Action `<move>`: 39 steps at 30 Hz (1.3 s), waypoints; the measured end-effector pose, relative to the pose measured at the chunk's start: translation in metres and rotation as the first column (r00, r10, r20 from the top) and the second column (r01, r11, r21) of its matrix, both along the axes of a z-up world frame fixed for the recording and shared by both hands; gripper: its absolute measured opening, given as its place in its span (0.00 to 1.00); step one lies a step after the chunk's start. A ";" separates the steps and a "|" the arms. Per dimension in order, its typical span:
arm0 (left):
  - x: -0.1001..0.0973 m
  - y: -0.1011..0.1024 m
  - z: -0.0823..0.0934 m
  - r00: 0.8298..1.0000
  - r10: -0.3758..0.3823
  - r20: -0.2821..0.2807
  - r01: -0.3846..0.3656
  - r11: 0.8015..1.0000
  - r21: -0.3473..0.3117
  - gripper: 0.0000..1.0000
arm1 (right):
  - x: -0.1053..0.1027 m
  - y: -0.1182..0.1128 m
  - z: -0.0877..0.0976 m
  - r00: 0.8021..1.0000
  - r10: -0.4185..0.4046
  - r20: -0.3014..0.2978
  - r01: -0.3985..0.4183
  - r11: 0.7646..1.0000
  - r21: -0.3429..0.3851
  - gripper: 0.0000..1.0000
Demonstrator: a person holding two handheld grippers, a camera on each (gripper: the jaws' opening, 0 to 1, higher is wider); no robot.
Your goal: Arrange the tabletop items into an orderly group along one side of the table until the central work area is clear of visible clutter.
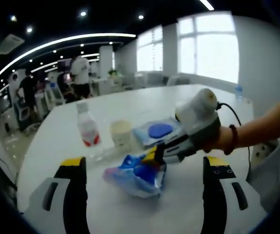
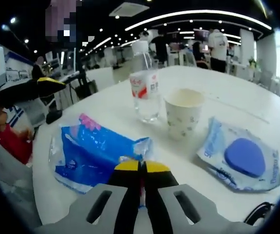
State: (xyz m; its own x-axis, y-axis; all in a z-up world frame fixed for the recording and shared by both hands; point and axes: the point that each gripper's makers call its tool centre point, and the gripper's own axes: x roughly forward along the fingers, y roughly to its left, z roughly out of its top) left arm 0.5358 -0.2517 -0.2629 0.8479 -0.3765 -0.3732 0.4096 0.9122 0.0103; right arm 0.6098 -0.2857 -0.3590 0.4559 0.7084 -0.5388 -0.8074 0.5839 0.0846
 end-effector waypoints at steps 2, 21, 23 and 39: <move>0.000 0.000 0.000 1.000 0.000 0.000 0.000 1.000 0.000 0.96 | 0.001 -0.008 0.002 1.000 -0.011 0.002 0.011 1.000 -0.009 0.01; -0.002 -0.009 -0.002 1.000 -0.025 -0.009 0.025 1.000 -0.007 0.96 | 0.025 -0.106 0.036 0.979 -0.200 0.041 0.201 0.979 -0.036 0.01; -0.002 -0.008 -0.004 1.000 -0.025 -0.016 0.025 1.000 -0.006 0.96 | 0.029 -0.120 0.037 0.970 -0.241 0.036 0.242 0.970 -0.036 0.01; -0.004 -0.010 -0.009 0.999 -0.033 -0.032 0.033 0.999 -0.002 0.96 | 0.060 -0.212 0.054 0.893 -0.442 0.083 0.446 0.894 -0.035 0.01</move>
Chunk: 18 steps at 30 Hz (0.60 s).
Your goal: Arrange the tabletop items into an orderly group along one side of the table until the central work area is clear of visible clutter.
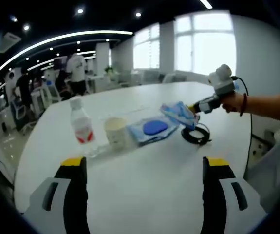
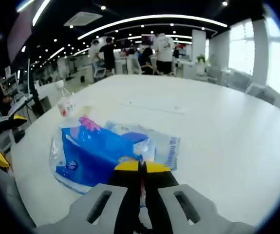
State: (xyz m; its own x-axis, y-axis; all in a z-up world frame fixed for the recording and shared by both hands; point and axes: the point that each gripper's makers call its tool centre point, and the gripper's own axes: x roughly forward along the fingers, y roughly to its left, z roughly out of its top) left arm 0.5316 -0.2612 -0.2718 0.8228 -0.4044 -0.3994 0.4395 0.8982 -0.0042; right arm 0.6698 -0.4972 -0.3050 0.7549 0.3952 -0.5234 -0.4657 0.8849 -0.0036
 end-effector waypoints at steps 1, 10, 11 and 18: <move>0.000 0.000 0.000 1.000 0.001 0.000 -0.001 1.000 0.000 0.96 | 0.002 -0.006 0.001 1.000 -0.013 0.006 0.013 1.000 -0.007 0.01; -0.001 0.002 -0.002 1.000 0.005 -0.009 -0.005 1.000 0.004 0.95 | 0.020 -0.054 0.005 0.994 -0.109 0.032 0.111 0.992 -0.053 0.01; -0.001 0.002 -0.003 1.000 0.005 -0.009 -0.005 1.000 0.004 0.95 | 0.022 -0.059 0.005 0.992 -0.121 0.033 0.123 0.991 -0.051 0.01; -0.002 0.001 -0.006 1.000 -0.001 -0.026 0.001 1.000 0.002 0.95 | 0.034 -0.091 0.004 0.977 -0.212 0.011 0.212 0.977 -0.008 0.01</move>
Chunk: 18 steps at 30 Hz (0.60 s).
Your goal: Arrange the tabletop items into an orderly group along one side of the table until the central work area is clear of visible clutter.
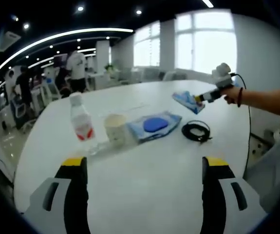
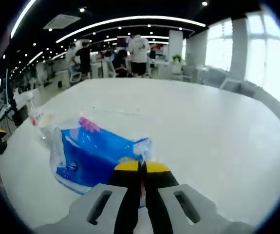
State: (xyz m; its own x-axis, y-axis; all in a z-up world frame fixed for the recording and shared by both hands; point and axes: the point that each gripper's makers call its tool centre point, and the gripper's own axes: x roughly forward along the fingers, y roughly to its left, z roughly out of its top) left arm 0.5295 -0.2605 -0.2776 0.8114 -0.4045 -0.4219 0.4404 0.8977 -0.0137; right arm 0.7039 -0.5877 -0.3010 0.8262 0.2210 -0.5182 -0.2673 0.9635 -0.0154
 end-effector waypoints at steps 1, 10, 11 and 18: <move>0.000 0.000 0.000 1.000 -0.001 0.001 0.001 1.000 0.001 0.95 | 0.002 -0.005 0.000 1.000 -0.005 0.008 0.005 1.000 -0.018 0.01; 0.000 0.002 -0.003 1.000 0.006 -0.010 -0.006 1.000 0.004 0.94 | 0.012 -0.027 -0.005 0.999 -0.045 0.013 0.046 0.996 -0.078 0.02; 0.000 0.003 -0.003 1.000 0.007 -0.011 -0.007 1.000 0.004 0.94 | 0.014 -0.029 -0.005 0.999 -0.048 0.017 0.050 0.995 -0.086 0.02; 0.000 0.005 -0.006 1.000 0.014 -0.023 -0.014 1.000 0.008 0.94 | 0.028 -0.043 -0.011 0.997 -0.068 0.028 0.071 0.986 -0.148 0.02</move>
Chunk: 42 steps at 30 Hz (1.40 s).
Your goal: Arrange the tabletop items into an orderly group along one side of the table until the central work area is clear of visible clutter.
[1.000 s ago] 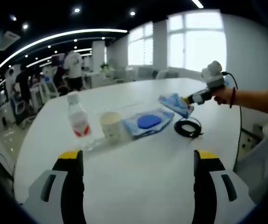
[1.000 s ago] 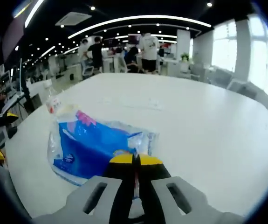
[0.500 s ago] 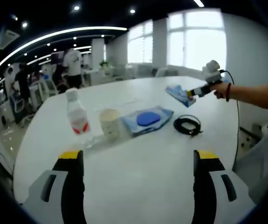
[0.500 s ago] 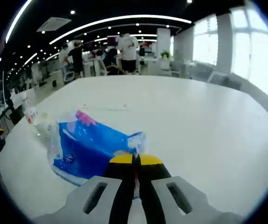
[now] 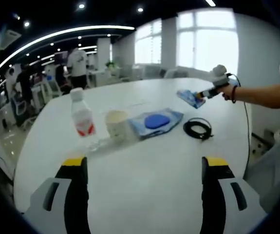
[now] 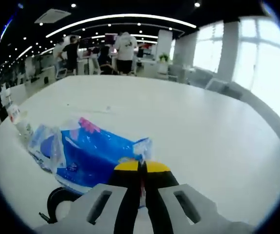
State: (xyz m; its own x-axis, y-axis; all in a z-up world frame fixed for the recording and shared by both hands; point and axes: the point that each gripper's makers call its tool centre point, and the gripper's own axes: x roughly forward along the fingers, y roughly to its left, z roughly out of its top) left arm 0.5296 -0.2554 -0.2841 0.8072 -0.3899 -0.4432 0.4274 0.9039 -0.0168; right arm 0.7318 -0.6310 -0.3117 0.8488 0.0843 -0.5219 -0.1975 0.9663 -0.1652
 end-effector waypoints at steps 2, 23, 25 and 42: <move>0.000 0.000 -0.001 1.000 0.001 -0.002 -0.001 1.000 0.002 0.94 | 0.003 -0.002 -0.002 1.000 -0.004 -0.003 0.004 1.000 -0.005 0.02; 0.000 -0.001 -0.005 1.000 -0.001 -0.024 0.000 1.000 -0.007 0.94 | 0.029 -0.025 -0.037 0.998 -0.036 -0.047 0.028 0.987 -0.157 0.02; 0.000 -0.001 -0.006 1.000 -0.001 -0.028 0.001 1.000 -0.006 0.94 | 0.031 -0.026 -0.040 0.998 -0.038 -0.050 0.029 0.986 -0.167 0.02; 0.001 0.003 -0.008 0.999 0.012 -0.032 -0.011 1.000 0.002 0.94 | 0.045 -0.022 -0.047 0.998 -0.025 -0.051 0.014 0.979 -0.203 0.07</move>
State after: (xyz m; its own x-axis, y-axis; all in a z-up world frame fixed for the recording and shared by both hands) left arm 0.5307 -0.2523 -0.2919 0.7970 -0.3797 -0.4697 0.4162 0.9088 -0.0286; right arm 0.7768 -0.6526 -0.3584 0.8201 -0.0443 -0.5705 -0.1924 0.9176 -0.3479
